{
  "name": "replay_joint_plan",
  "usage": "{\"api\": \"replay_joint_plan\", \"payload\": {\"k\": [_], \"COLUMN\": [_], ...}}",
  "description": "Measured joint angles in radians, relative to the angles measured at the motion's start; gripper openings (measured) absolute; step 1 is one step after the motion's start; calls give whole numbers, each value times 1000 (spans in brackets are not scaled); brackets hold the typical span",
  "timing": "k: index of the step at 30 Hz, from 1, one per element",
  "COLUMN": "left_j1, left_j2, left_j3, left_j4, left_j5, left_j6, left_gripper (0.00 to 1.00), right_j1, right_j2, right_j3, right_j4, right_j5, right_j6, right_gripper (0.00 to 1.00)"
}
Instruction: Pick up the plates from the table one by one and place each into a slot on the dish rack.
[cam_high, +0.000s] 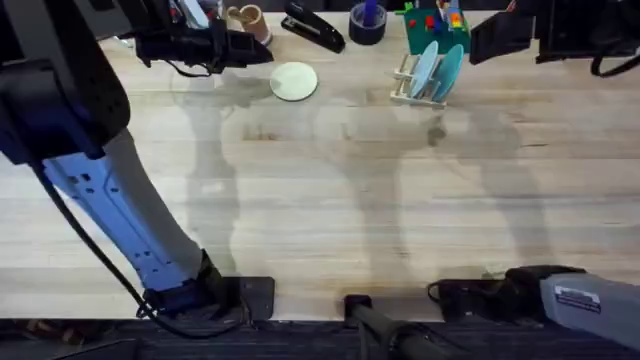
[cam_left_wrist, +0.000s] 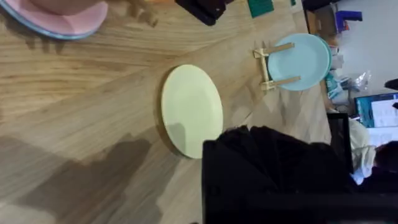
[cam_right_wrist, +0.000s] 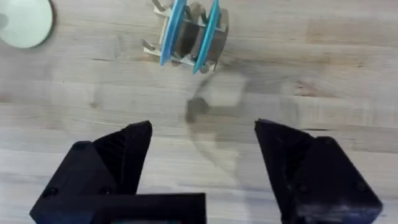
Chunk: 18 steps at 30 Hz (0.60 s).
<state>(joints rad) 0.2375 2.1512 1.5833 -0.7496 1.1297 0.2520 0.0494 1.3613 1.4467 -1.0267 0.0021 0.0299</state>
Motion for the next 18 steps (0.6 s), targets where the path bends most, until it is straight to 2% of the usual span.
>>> {"api": "replay_joint_plan", "payload": {"k": [18], "left_j1": [0], "left_j2": [123], "left_j3": [0], "left_j4": [72], "left_j5": [34], "left_j6": [3], "left_gripper": [41], "right_j1": [0], "right_j2": [0], "right_j3": [0], "right_j4": [0], "right_j5": [0], "right_j6": [0], "right_gripper": [994]}}
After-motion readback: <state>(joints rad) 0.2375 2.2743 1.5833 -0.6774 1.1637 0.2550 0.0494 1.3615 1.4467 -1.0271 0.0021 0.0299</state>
